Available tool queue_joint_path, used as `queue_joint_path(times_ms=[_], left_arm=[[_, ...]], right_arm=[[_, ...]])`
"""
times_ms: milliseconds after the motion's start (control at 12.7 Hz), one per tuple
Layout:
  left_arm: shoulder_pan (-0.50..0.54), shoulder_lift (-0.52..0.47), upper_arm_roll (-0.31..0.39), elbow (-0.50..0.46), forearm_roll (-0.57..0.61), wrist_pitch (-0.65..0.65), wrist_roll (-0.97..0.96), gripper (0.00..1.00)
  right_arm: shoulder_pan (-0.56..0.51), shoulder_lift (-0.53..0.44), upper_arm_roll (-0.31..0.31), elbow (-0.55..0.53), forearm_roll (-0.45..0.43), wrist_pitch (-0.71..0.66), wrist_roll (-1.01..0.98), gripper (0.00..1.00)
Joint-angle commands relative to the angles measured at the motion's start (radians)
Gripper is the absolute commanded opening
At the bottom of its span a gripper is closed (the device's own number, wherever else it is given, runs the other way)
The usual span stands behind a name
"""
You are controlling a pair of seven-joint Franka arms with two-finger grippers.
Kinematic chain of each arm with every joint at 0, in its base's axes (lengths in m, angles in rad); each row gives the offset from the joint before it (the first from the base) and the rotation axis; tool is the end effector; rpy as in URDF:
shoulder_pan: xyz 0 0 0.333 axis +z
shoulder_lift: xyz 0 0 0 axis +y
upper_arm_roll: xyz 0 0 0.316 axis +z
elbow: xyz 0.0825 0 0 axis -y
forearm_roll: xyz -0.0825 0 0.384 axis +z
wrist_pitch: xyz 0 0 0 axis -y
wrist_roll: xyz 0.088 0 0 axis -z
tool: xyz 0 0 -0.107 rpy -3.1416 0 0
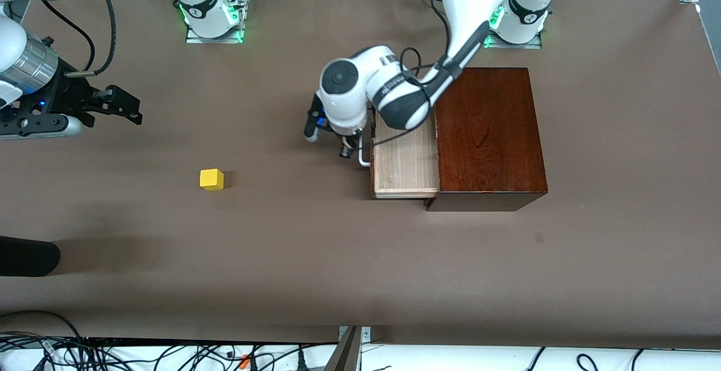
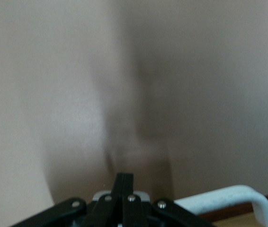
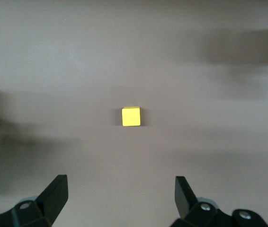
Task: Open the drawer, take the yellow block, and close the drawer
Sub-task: 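Push the drawer front inward with the left gripper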
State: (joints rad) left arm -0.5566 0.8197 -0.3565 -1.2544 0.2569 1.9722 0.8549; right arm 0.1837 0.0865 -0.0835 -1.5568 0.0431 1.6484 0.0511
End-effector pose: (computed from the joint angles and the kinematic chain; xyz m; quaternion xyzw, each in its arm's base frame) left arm 0.5175 -0.5333 0.2833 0.6304 -0.7757 -0.0269 0.0130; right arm 0.5834 0.0650 0.5888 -0.9996 -0.0231 -0.0013 0.0180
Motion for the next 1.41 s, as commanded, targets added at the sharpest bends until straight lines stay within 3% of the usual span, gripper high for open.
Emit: queue_joint_path(times_ms=[0,393,785,1178,1257,1335], left_arm=[[0.011,-0.025,0.002,-0.010,0.018,-0.152,0.046,0.00],[0.024,-0.036,0.004,0.000,0.022,-0.297,0.042,0.00],[0.154,-0.060,-0.005,0.006,0.021,-0.394,0.049,0.00],[0.156,-0.070,-0.005,0.009,0.018,-0.403,0.049,0.00],[0.150,-0.074,-0.013,0.012,0.016,-0.398,0.035,0.29],[0.150,-0.098,-0.034,0.013,0.013,-0.394,0.024,0.99]], right_arm=[[-0.009,0.013,0.002,0.026,0.014,0.008,0.015,1.00],[-0.010,0.013,0.002,0.026,0.014,0.008,0.015,1.00],[-0.009,0.013,0.002,0.026,0.014,0.008,0.015,1.00],[-0.009,0.013,0.002,0.026,0.014,0.008,0.015,1.00],[-0.009,0.013,0.002,0.026,0.014,0.010,0.015,1.00],[-0.009,0.013,0.002,0.026,0.014,0.010,0.015,1.00]])
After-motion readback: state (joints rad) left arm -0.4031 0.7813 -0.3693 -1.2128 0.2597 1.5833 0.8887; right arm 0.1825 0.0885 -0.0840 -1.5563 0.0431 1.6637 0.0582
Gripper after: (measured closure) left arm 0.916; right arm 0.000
